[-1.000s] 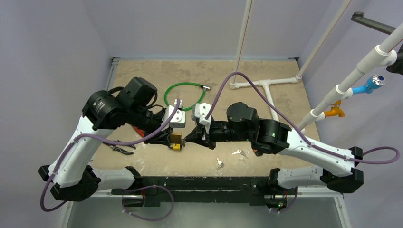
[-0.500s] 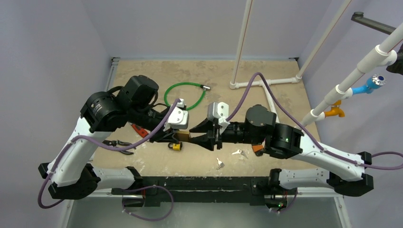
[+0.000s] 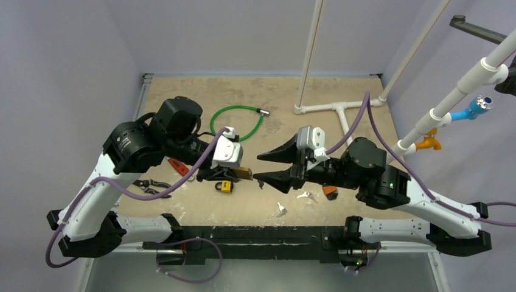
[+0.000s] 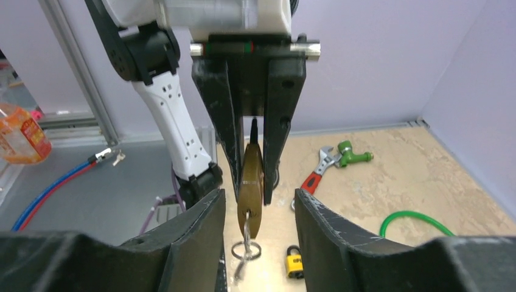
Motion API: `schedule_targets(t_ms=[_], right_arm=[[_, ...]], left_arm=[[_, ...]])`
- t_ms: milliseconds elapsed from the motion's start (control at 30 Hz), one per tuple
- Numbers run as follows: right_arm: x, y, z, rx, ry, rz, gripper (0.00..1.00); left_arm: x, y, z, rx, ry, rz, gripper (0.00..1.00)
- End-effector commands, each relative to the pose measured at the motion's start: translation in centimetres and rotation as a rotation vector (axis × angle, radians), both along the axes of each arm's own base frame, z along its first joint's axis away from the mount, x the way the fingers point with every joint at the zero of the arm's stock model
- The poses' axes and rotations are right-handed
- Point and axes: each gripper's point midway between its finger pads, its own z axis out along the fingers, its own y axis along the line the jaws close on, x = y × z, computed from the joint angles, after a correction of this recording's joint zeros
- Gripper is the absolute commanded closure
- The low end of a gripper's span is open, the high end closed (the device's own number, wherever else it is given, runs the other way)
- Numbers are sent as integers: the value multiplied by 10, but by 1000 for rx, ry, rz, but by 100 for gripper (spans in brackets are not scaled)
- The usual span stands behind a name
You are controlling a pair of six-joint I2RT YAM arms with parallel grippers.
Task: Unlock with the key
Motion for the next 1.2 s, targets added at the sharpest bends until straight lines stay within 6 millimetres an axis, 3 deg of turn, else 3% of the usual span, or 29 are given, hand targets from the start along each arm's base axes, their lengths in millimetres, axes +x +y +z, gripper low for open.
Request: schedule_targets(t_ms=[0,100,167,367,467,533,633,733,900,1167], right_arm=[[0,-2,-15,-22,26,-8,61],[-2,-2,-20,-28,60,-2,91],[-1,-4,-22,-31,69,-13,100],[1,-11,-25,-20,85,-40,92],[14,-14,-26,-13,110,-115,88],[42,-23,-31,-16,138,-287,86],[82,-30,-45,-11,216,-544,90],[110,-34,-60,-13,264,-742,93],[119,-26,-54,50,262,-775,92],[121,-44,-34,93,169,-802,93]], left_arm=[[-2,-3,33,-123,-98,-25,100],[-1,-2,36,-129,-112,-20,100],[0,-1,37,-129,-119,-17,100],[2,0,35,-119,-127,-9,100],[7,0,36,-119,-137,15,100],[18,-1,37,-118,-151,73,100],[37,-5,37,-127,-162,181,100],[54,-9,35,-132,-132,298,100],[64,-12,28,-132,-79,377,100],[76,-4,16,-122,-6,480,100]])
